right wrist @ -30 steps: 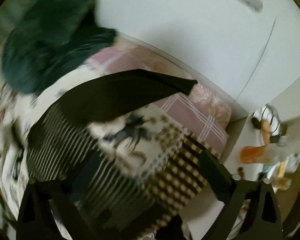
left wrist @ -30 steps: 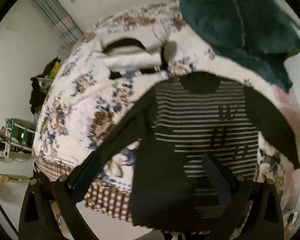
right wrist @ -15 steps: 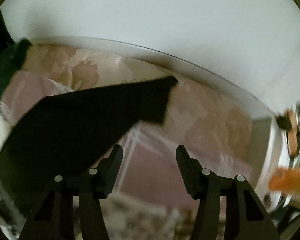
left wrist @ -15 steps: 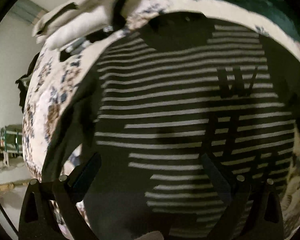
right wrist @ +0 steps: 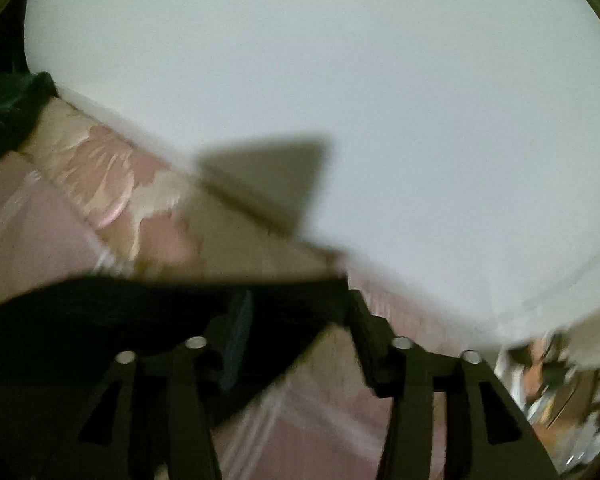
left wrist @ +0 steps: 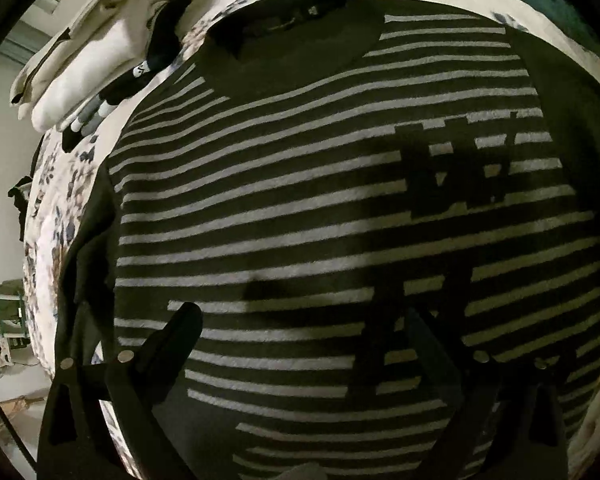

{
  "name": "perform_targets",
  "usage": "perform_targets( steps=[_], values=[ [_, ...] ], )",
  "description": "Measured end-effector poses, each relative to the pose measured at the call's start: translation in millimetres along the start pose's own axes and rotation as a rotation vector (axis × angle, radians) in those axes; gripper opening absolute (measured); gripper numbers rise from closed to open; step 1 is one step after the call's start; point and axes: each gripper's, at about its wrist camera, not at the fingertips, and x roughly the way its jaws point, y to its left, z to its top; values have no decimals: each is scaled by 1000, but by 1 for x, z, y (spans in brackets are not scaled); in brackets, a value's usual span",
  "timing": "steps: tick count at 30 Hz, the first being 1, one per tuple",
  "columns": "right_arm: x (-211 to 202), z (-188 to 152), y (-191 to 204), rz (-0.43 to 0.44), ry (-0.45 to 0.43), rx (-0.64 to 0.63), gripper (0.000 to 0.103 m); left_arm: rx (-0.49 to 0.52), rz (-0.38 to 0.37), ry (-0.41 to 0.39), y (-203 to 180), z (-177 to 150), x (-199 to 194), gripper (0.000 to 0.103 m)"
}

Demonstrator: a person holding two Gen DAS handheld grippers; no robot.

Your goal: Fold small clothes

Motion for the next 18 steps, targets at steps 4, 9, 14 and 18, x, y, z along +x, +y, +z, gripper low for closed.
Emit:
perform_targets(
  steps=[4,9,14,18],
  values=[
    [41,-25,-37,178,167,202,58,17,-10,-8,-2,2,-2,103],
    [96,-29,-51,315,229,439,59,35,6,0,4,-2,6,103],
    [98,-21,-30,313,115,502,7,-1,-1,23,15,-7,14,103],
    [83,-14,-13,287,54,502,7,-19,-8,20,20,-9,12,103]
  ],
)
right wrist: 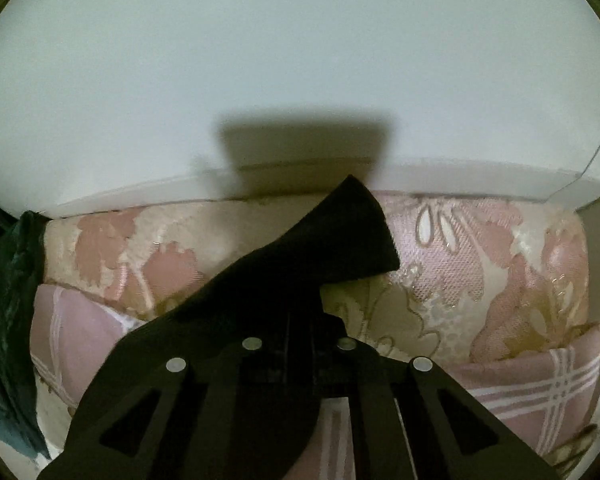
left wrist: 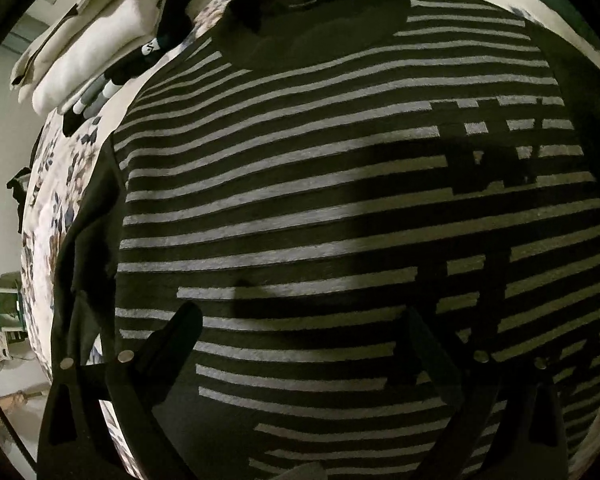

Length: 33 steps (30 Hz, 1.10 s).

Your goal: Fold small clothes

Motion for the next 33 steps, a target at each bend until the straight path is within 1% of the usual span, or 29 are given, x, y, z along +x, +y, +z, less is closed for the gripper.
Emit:
perform_targets(
  steps=[4,6,10,12,15,16,17,19,21,22,23,24,25,26,29,31,33],
  values=[
    [-36,-7,30,36,-63,-103,7,-32,-12,-2,16,-4,-1,103],
    [-59,-9,51,65,-89,-155,7,-50,-15,-4,25,-6,-2,103],
    [-103,-27,88,141,-133,-268,7,-103,-16,-14,53,-13,-5,103],
    [-144,-40,85,190,-145,-333,7,-132,-15,-16,69,-17,-5,103],
    [-185,-83,111,261,-151,-458,7,-184,-12,-21,99,-24,-7,103],
    [-196,-105,128,294,-147,-519,7,-207,-9,-26,112,-26,-9,103],
    [-213,-124,133,315,-147,-566,7,-230,-3,-30,123,-29,-10,103],
    [-230,-166,156,365,-142,-661,7,-279,15,-39,151,-35,-10,103],
    [-243,-222,188,401,-138,-781,7,-325,30,-41,175,-42,-8,103],
    [-246,-258,206,422,-127,-851,7,-346,37,-39,185,-45,-6,103],
    [-246,-286,217,431,-111,-901,7,-375,44,-31,200,-49,-1,103],
    [-248,-322,230,441,-88,-960,7,-398,48,-25,212,-52,3,103],
    [-245,-367,244,447,-58,-1041,7,-428,52,-19,228,-57,8,103],
    [-248,-412,254,448,-47,-1121,7,-447,58,-15,238,-60,11,103],
    [-241,-538,272,445,-42,-1380,7,-503,71,-8,267,-72,21,103],
    [-237,-619,268,442,-79,-1555,7,-530,78,-8,285,-80,26,103],
    [-237,-667,267,441,-100,-1652,7,-545,81,-15,298,-85,28,103]
  ],
)
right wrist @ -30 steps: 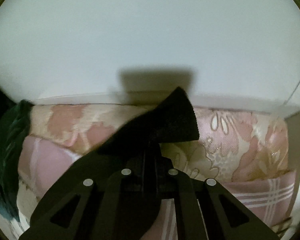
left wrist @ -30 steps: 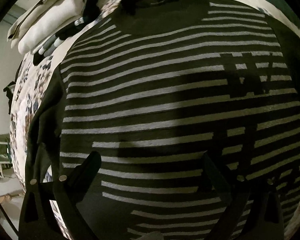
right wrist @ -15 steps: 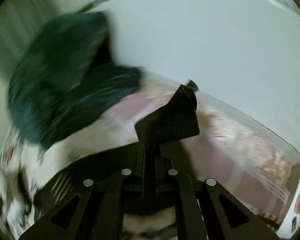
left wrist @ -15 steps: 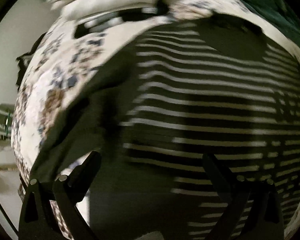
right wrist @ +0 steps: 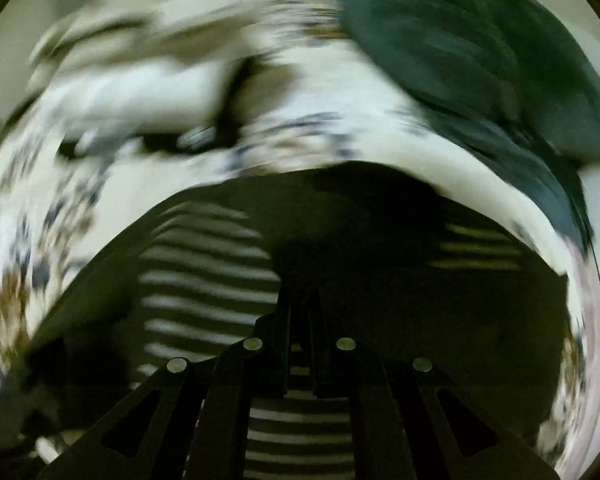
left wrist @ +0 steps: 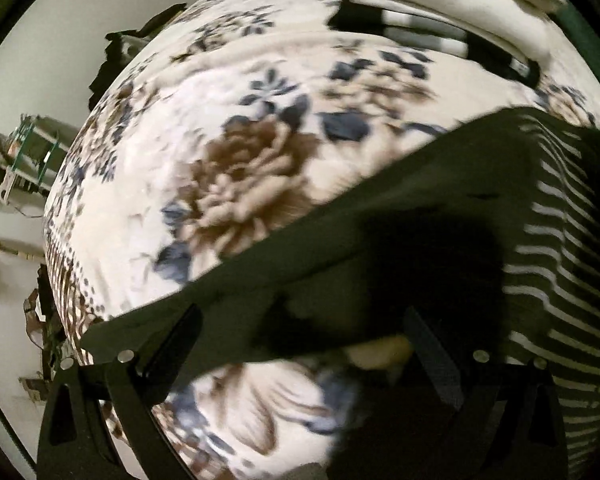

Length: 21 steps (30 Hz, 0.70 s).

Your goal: Fold small clothes

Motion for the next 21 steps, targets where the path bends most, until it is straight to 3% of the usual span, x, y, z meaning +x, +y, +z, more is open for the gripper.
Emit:
perform_targets(
  steps=[4,8,10,12,13,15,17,21],
  values=[
    [5,-13,69,-3,-4,-131,7,-23,2,-4,22,1,8,103],
    [5,-21,95,-11,26,-206,7,-53,-6,22,35,0,19,103],
    [15,-23,98,12,100,-222,8,-65,-16,32,40,-1,22,103],
    [14,-18,81,92,160,-173,17,-71,-28,27,47,-1,20,103],
    [9,-17,68,180,194,-121,24,-75,-33,20,53,-3,17,103],
    [-3,-19,43,267,221,-32,54,-87,-43,14,65,-8,13,103],
    [-21,-28,13,320,231,67,58,-114,-54,29,87,-16,9,103],
    [-43,-52,-32,282,270,162,66,-209,-32,65,145,-42,4,103]
  ],
)
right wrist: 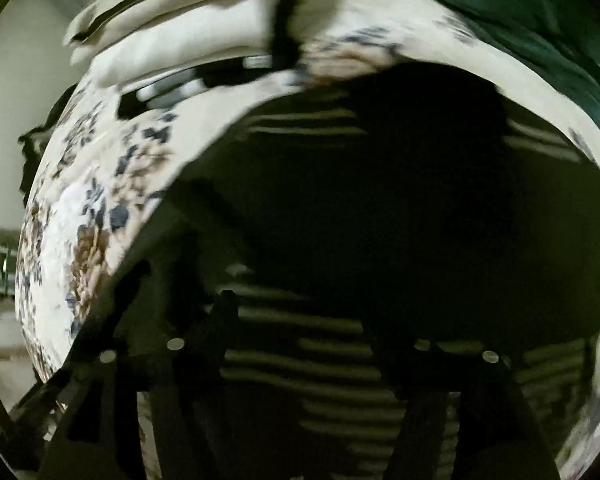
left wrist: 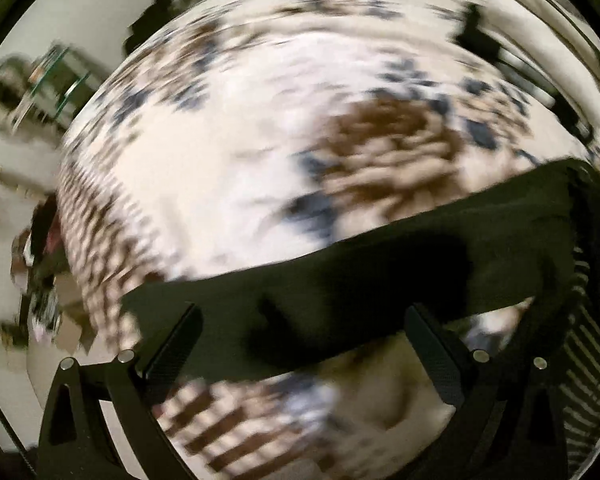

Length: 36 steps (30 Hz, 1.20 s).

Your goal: Fold small clothes

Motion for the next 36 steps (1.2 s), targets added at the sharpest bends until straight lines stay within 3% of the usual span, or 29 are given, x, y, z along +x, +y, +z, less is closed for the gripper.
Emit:
perform_targets(
  steps=[5,10,16,18,19,20,23,30,36],
  values=[
    [7,-30,-39,-55,83,77,66,-102,120,27,72,-16,10,103],
    [25,-47,-45,-73,128,112,66,-96,173,83,94,-12,48,103],
    [25,-52,-38,-63,130,128,66,-365,11,175,140,-23,72,103],
    [26,-52,-36,-63,139,126,66,-397,-41,196,143,-27,85,92],
    [27,-53,-35,-65,143,125,66,-405,-57,212,142,-27,92,71],
    [29,-54,-34,-67,148,126,66,-417,-93,224,141,-27,99,38],
    [29,-56,-35,-63,160,138,66,-433,-74,187,139,-20,96,5],
    [25,-59,-38,-64,162,148,66,-406,-63,2,140,2,31,5],
    [16,-53,-49,-111,143,161,66,-261,-113,-115,91,33,-28,5]
  ],
)
